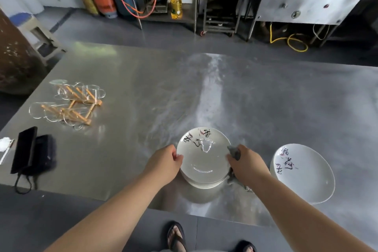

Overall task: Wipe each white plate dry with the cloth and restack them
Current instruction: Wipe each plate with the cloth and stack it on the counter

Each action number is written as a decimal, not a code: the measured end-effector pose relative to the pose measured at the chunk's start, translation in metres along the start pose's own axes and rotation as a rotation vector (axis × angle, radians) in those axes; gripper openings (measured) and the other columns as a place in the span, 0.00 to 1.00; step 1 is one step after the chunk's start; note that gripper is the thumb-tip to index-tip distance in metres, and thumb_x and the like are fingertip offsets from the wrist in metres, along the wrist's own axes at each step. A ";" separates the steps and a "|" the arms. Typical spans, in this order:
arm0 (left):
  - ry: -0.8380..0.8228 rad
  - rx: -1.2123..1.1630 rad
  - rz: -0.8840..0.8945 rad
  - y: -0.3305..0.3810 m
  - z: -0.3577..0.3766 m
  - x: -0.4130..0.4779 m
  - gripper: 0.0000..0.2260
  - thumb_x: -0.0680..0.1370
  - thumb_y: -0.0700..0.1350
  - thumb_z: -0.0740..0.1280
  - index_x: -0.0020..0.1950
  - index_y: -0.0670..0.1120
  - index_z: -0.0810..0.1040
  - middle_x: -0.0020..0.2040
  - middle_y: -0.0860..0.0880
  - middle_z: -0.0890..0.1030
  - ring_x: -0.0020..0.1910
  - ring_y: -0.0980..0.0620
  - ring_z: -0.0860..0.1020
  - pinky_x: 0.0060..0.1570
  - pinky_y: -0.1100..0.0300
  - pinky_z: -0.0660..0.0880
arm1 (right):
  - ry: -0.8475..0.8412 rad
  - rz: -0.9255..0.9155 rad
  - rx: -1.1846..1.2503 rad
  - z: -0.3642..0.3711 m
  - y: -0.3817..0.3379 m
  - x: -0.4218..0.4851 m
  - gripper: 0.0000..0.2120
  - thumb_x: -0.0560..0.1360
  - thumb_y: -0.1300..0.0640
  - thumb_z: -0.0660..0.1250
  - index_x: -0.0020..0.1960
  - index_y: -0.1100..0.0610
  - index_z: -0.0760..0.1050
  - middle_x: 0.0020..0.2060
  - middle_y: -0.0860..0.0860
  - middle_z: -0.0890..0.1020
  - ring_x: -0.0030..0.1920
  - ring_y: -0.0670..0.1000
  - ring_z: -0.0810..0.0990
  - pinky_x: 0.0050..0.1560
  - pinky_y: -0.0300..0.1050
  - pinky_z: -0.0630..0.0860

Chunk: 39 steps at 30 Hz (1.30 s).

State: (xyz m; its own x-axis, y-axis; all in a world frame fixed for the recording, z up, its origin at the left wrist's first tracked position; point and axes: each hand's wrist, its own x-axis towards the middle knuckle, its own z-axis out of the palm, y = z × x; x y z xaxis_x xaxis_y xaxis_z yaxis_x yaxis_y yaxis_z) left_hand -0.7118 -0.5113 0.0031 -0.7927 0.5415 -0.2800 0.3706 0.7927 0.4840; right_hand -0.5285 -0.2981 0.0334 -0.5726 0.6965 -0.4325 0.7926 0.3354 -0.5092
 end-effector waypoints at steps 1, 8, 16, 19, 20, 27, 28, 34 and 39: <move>0.000 -0.020 -0.001 0.001 -0.002 0.000 0.15 0.78 0.57 0.68 0.38 0.50 0.68 0.32 0.53 0.76 0.29 0.56 0.70 0.28 0.57 0.61 | -0.012 -0.004 0.005 0.000 0.000 0.000 0.08 0.78 0.44 0.65 0.46 0.47 0.73 0.30 0.45 0.83 0.29 0.42 0.80 0.27 0.41 0.72; -0.066 -0.469 0.069 0.035 -0.045 -0.001 0.12 0.82 0.49 0.66 0.40 0.54 0.67 0.34 0.55 0.77 0.30 0.55 0.80 0.34 0.53 0.78 | 0.115 -0.074 0.121 -0.032 -0.008 -0.013 0.11 0.77 0.47 0.68 0.44 0.54 0.74 0.36 0.50 0.81 0.39 0.52 0.79 0.38 0.44 0.71; -0.339 -1.432 -0.003 0.102 -0.099 -0.025 0.22 0.75 0.37 0.67 0.69 0.48 0.76 0.62 0.42 0.85 0.56 0.36 0.84 0.42 0.37 0.84 | 0.260 -0.199 0.209 -0.107 -0.039 -0.039 0.05 0.78 0.47 0.69 0.47 0.47 0.74 0.35 0.42 0.81 0.35 0.38 0.78 0.32 0.36 0.69; -0.357 -1.484 0.060 0.123 -0.115 -0.036 0.24 0.73 0.38 0.66 0.70 0.49 0.79 0.63 0.40 0.84 0.57 0.35 0.83 0.45 0.38 0.84 | 0.417 -0.247 0.411 -0.139 -0.052 -0.059 0.06 0.80 0.53 0.66 0.54 0.46 0.70 0.33 0.37 0.83 0.33 0.38 0.81 0.25 0.32 0.69; -0.353 -1.492 0.076 0.131 -0.120 -0.040 0.25 0.73 0.39 0.66 0.70 0.49 0.78 0.62 0.39 0.84 0.56 0.35 0.83 0.44 0.39 0.84 | 0.469 -0.276 0.520 -0.150 -0.059 -0.068 0.08 0.80 0.55 0.64 0.55 0.45 0.68 0.33 0.34 0.83 0.31 0.38 0.81 0.23 0.31 0.69; -0.304 -1.476 0.177 0.191 -0.139 -0.075 0.26 0.70 0.37 0.66 0.69 0.45 0.77 0.57 0.35 0.81 0.51 0.34 0.73 0.36 0.42 0.84 | 0.439 -0.710 0.171 -0.181 -0.088 -0.130 0.24 0.76 0.47 0.59 0.72 0.38 0.65 0.66 0.34 0.76 0.65 0.43 0.78 0.62 0.44 0.75; -0.297 -1.489 0.194 0.198 -0.139 -0.078 0.26 0.70 0.37 0.66 0.69 0.45 0.77 0.59 0.34 0.82 0.51 0.34 0.75 0.36 0.44 0.84 | 0.387 -0.774 -0.039 -0.173 -0.086 -0.132 0.28 0.78 0.42 0.56 0.78 0.43 0.63 0.76 0.40 0.68 0.77 0.50 0.67 0.73 0.47 0.67; -0.302 -1.490 0.280 0.224 -0.138 -0.092 0.23 0.73 0.36 0.66 0.65 0.51 0.83 0.65 0.34 0.82 0.58 0.35 0.81 0.46 0.44 0.83 | 0.264 -0.892 -0.510 -0.164 -0.058 -0.122 0.45 0.77 0.23 0.36 0.84 0.49 0.35 0.83 0.48 0.32 0.81 0.55 0.28 0.82 0.60 0.36; -0.354 -1.401 0.364 0.242 -0.135 -0.100 0.26 0.74 0.35 0.63 0.71 0.50 0.79 0.64 0.35 0.83 0.56 0.36 0.84 0.48 0.38 0.83 | 0.443 -0.755 -0.479 -0.206 -0.067 -0.107 0.44 0.76 0.25 0.30 0.84 0.49 0.34 0.82 0.52 0.31 0.81 0.57 0.27 0.82 0.61 0.39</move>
State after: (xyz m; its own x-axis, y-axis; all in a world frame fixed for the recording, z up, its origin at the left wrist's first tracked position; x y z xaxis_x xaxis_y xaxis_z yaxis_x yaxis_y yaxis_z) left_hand -0.6079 -0.4111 0.2599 -0.5294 0.8466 -0.0540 -0.4002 -0.1931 0.8959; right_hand -0.4769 -0.2639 0.2669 -0.9089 0.3360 0.2471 0.3097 0.9405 -0.1398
